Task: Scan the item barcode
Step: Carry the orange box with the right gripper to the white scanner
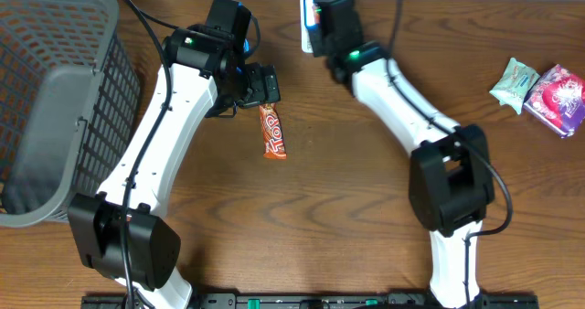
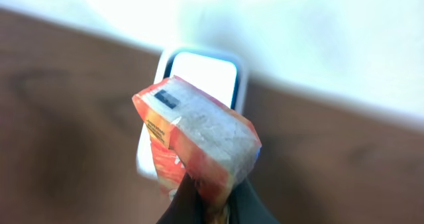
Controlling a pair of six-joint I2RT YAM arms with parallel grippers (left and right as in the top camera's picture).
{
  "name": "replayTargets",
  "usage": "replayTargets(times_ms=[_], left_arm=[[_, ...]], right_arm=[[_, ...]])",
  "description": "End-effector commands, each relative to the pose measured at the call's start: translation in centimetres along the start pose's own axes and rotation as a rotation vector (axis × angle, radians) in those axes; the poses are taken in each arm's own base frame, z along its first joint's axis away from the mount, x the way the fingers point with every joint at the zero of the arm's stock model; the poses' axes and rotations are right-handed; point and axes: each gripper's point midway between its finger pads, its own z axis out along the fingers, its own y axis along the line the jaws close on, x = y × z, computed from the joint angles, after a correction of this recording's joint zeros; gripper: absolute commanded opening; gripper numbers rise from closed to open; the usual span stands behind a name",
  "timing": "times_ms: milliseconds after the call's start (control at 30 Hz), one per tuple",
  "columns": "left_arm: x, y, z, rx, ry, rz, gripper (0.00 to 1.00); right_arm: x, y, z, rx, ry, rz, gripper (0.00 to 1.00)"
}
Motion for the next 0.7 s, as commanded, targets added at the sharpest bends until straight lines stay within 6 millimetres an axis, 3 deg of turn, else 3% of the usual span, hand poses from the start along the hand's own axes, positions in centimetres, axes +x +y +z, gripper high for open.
replayTargets(times_ms=[0,267,467,667], left_arm=[[0.1,0.4,0.5,-0.020,0.009,0.013,0.98],[0.1,0.4,0.5,-0.020,0.009,0.013,0.98],[0.1,0.4,0.5,-0.020,0.009,0.013,0.98],[0.1,0.4,0.5,-0.020,0.009,0.013,0.98]], right_arm=[[-2.1,-4.3,-1.0,0.276,-0.033,-0.189,0.01],[-2.2,-4.7,1.2,0.308,-0.075,-0.319,0.01],[-2.0,-1.7,2.6,0.177,-0.122,-0.359,0.01],[-1.0,-1.4,3.3,0.175,-0.113,-0.276,0.01]])
